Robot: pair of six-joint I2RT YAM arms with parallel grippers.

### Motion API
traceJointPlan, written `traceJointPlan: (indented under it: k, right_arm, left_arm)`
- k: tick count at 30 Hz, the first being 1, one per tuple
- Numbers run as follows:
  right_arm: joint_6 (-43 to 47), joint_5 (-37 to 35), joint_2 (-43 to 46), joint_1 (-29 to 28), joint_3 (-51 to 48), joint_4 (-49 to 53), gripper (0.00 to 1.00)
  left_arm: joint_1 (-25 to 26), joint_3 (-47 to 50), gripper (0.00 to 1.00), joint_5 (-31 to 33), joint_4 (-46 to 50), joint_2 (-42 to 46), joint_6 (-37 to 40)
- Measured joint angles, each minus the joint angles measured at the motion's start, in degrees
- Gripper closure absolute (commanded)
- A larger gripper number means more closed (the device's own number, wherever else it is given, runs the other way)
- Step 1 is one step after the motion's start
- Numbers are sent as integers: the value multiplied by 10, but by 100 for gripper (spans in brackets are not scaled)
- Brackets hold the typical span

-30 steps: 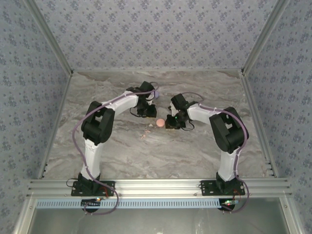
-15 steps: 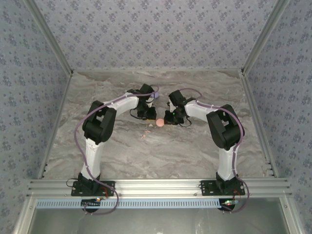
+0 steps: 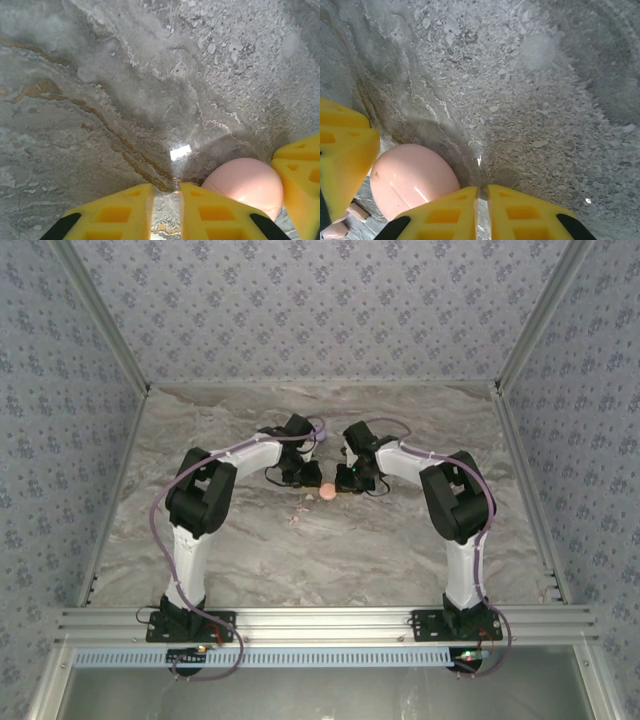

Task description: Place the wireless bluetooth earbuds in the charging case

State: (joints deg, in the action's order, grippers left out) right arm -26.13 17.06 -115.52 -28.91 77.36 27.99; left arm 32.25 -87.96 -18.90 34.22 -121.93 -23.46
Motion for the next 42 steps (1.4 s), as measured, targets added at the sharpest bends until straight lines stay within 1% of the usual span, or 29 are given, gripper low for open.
traceJointPlan:
  k: [20,30,35,39,42]
  right_arm:
    - [7,-16,-19,2,36,29,84]
    - [11,-34,-15,14,38,34,81]
    - [11,-42,20,28,22,35,77]
    - [10,-18,60,40,-8,22,73]
    - [9,18,73,47,-24,3,70]
  left_arm:
    - [6,24,78,-3,3,17,0]
    - [12,38,74,42,47,44,0]
    - [6,47,67,59,47,71,-2]
    - [-8,62,63,40,28,98,-3]
    - [-20,77,61,8,0,110,-10]
